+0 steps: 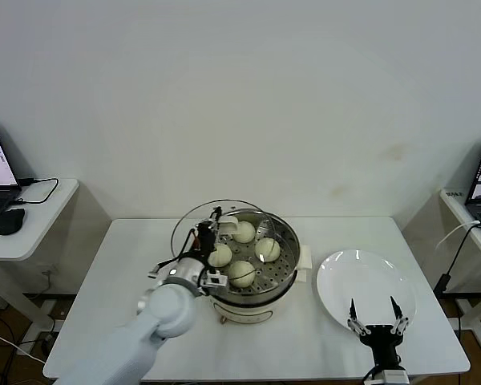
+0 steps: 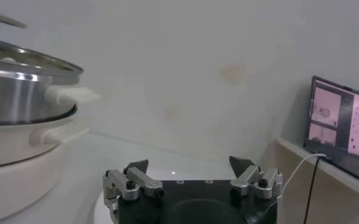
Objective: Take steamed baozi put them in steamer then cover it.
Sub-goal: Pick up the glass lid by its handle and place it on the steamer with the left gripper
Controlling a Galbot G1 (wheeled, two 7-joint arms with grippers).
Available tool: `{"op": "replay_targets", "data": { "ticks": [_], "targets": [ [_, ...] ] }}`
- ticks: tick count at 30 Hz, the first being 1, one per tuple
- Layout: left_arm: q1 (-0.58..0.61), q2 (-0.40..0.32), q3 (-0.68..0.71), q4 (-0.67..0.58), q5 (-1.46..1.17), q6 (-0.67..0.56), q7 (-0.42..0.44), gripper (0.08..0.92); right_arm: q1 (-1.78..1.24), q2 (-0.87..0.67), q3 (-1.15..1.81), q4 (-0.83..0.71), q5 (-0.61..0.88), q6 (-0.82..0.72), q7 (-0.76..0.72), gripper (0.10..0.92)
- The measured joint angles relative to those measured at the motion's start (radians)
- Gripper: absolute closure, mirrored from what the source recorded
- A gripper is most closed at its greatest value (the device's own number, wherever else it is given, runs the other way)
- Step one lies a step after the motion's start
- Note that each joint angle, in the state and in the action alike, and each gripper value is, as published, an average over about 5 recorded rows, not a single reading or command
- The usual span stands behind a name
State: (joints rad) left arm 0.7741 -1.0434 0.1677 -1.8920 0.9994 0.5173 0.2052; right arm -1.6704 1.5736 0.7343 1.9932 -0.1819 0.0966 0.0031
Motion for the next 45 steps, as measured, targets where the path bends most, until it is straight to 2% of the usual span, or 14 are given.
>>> {"op": "replay_targets", "data": {
  "ticks": [14, 45],
  "targets": [
    [-0.037, -0.073, 0.079, 0.055, 0.059, 0.000, 0.011, 0.854, 0.004, 0.002, -0.005, -0.016, -0.004, 0.006, 0.001, 0.203],
    [-0.001, -0.112, 0.090, 0.080, 0.107, -0.022, -0.003, 0.854, 0.005, 0.002, -0.015, -0.029, -0.007, 0.014, 0.000, 0.203]
  ]
}}
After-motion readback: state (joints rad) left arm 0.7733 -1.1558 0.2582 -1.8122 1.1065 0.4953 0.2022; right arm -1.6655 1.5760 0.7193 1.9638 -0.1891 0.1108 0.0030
